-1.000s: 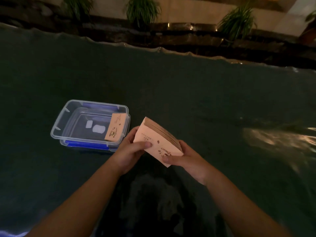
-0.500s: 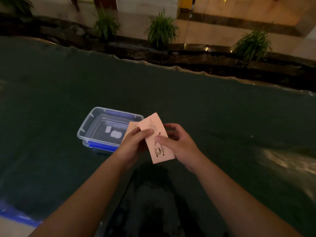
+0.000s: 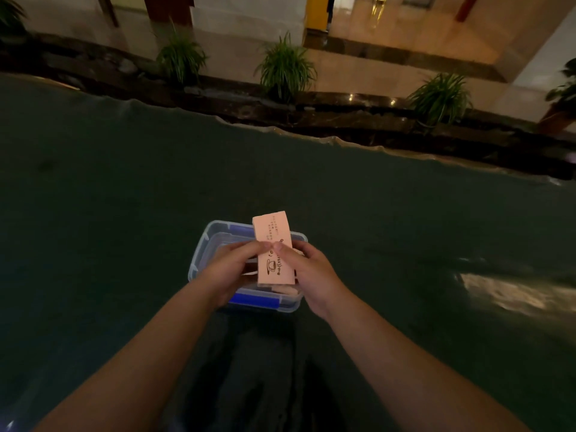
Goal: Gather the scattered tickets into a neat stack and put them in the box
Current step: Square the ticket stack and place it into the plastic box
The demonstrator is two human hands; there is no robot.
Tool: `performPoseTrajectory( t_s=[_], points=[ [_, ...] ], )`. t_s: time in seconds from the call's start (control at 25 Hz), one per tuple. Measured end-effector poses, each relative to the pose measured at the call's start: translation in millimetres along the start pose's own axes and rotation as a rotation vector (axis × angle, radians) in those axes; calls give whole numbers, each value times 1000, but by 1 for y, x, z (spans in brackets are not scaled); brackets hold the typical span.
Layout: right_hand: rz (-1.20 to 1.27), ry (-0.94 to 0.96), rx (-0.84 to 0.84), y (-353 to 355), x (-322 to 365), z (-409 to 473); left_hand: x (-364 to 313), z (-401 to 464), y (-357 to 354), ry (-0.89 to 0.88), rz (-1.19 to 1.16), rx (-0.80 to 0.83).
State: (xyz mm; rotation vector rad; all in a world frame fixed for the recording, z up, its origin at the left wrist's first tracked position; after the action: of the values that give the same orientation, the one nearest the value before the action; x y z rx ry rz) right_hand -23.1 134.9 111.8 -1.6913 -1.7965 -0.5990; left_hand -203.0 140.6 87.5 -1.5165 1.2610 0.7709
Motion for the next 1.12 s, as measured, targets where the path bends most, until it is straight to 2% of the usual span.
performPoseTrajectory(
  t_s=[0.24,0.6,1.12],
  points=[
    [-72,-98,-86,-58,8,43,2,44,49,84,76,-38],
    [-176,-294,-208,-72,-4,88,37,76,46,270,122,-97],
    [-243,-312,-259,-77,-17,115,51,93,34,345,300,-170]
  ],
)
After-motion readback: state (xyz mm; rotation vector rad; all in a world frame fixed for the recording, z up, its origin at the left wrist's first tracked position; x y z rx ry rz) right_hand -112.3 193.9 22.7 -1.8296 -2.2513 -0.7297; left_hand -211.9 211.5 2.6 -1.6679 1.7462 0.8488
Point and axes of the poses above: each hand's wrist, its own z-axis towards the middle knuckle, its own y-axis out of the back of the hand, x = y × z, the point moved 1 cm from there along z, towards the middle knuckle, and after that the axes turned 12 degrees about -y, right-handed, at the moved point
